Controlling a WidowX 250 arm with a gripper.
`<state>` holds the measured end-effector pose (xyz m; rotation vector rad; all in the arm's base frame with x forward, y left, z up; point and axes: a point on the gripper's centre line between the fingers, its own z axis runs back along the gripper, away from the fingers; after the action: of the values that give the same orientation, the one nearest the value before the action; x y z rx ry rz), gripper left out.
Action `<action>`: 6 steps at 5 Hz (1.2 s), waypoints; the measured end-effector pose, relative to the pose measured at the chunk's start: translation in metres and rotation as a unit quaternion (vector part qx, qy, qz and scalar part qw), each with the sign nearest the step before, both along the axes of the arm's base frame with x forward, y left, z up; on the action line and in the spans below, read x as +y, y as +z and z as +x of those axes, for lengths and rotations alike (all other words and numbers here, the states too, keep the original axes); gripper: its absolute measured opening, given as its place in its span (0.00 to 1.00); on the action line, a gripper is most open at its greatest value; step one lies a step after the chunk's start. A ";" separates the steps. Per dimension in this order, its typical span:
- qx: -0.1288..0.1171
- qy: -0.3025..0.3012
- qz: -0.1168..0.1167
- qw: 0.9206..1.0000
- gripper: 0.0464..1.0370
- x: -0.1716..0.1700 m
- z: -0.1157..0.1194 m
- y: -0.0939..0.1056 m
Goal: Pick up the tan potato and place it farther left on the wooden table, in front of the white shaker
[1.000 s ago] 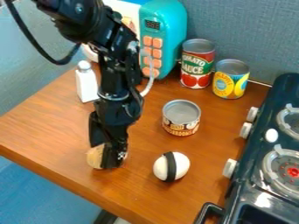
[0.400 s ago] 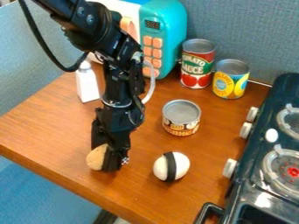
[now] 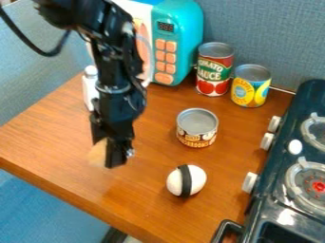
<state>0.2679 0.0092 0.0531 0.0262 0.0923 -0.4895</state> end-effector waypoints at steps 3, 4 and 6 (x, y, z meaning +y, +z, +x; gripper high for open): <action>0.007 0.177 0.009 0.984 0.60 0.071 0.048 0.013; 0.040 0.223 0.021 0.974 0.60 0.096 0.051 0.001; 0.098 0.251 0.065 0.961 0.60 0.117 0.032 -0.021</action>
<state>0.2995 0.1262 0.0316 0.0810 0.3174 0.0235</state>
